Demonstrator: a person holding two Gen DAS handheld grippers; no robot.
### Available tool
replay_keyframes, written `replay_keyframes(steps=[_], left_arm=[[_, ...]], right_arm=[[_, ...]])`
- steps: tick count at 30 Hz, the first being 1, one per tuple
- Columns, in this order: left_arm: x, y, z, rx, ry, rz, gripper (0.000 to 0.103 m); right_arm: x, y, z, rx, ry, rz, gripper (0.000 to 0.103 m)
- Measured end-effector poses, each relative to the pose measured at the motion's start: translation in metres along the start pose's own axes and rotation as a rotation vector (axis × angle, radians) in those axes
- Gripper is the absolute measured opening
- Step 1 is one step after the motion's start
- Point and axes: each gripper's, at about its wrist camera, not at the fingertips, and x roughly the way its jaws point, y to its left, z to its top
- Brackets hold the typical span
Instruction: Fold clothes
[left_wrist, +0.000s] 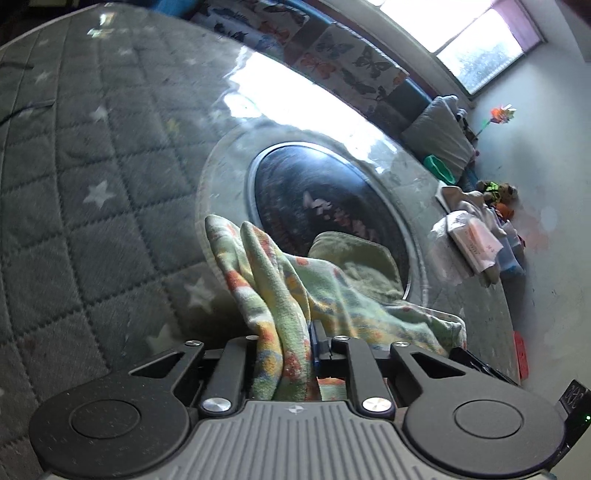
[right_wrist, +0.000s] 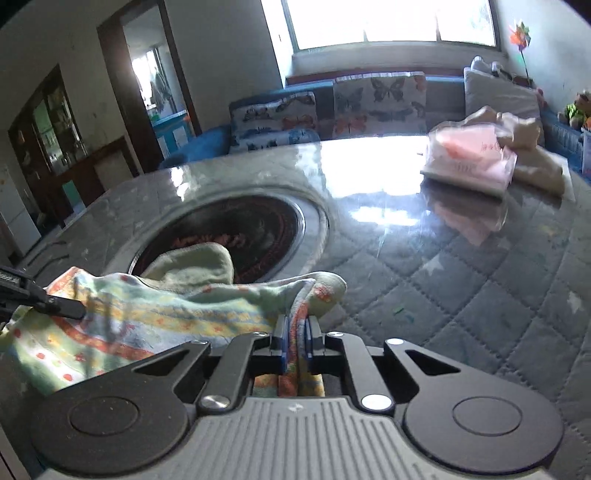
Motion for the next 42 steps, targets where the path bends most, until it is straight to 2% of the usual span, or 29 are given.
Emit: replay_keyframes(steps=[6, 12, 21, 34, 42], left_arm=[[0.001, -0.039, 0.009, 0.104, -0.011, -0.045, 0.011], [0.015, -0.091, 0.018, 0.215, -0.015, -0.105, 0.011], [0.048, -0.165, 0.022, 0.345, 0.026, -0.193, 0.011], [0.089, -0.247, 0.008, 0.49, 0.1, -0.224, 0.011], [0.111, -0.273, -0.004, 0.544, 0.127, -0.201, 0.012]], right_arm=[[-0.035, 0.005, 0.011, -0.046, -0.081, -0.02, 0.006], [-0.069, -0.011, 0.025, -0.05, -0.15, -0.11, 0.006], [-0.117, -0.053, 0.038, -0.008, -0.234, -0.269, 0.006], [-0.15, -0.108, 0.041, 0.041, -0.274, -0.426, 0.006], [-0.16, -0.129, 0.032, 0.067, -0.267, -0.47, 0.006]])
